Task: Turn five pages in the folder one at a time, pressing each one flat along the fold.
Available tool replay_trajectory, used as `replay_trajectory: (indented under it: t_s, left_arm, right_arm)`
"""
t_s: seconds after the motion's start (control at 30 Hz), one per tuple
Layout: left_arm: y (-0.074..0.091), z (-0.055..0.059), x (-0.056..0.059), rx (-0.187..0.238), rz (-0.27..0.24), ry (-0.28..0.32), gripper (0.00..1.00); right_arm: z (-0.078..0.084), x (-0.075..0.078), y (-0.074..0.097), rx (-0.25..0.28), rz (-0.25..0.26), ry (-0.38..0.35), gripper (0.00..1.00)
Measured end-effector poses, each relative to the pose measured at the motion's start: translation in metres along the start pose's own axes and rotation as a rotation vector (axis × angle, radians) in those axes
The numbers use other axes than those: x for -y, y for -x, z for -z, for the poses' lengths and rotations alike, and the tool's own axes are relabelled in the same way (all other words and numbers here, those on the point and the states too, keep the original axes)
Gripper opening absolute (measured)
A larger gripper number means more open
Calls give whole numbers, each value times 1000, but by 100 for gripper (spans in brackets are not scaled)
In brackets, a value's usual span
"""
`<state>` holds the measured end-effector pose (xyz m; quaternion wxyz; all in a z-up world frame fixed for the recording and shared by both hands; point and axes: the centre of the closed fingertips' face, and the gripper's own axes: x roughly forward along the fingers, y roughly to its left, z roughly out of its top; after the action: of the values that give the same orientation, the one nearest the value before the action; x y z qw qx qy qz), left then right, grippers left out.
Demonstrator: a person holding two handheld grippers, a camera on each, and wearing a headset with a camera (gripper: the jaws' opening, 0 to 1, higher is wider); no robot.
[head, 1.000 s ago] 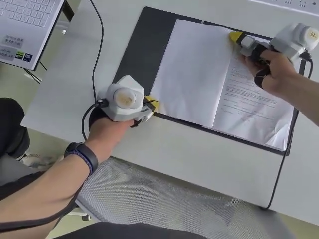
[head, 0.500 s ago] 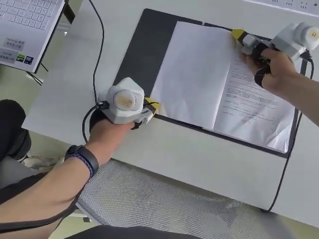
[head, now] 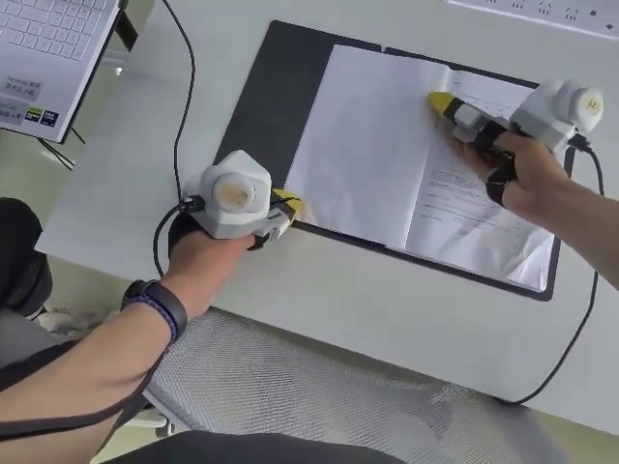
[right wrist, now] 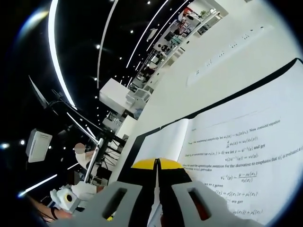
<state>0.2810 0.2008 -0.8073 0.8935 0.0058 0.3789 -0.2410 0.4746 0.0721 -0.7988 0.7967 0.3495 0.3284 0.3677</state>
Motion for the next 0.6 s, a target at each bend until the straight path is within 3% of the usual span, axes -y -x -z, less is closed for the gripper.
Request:
replay_trajectory:
  t_s: [0.17,0.2,0.37,0.43,0.6]
  left_arm:
    - [0,0,1,0,-9,-9,0]
    - [0,0,1,1,-9,-10,0]
    - [1,0,1,-2,-4,-19,0]
    - [1,0,1,-2,-3,-19,0]
    - [1,0,1,-6,-1,-32,0]
  right_arm:
    - [7,0,6,-5,-13,-8,0]
    - [13,-10,11,-6,-16,-4,0]
    - [34,-26,22,-32,-30,14,0]
    - [39,-23,24,-36,-40,11,0]
    - [61,-48,39,-52,-60,7,0]
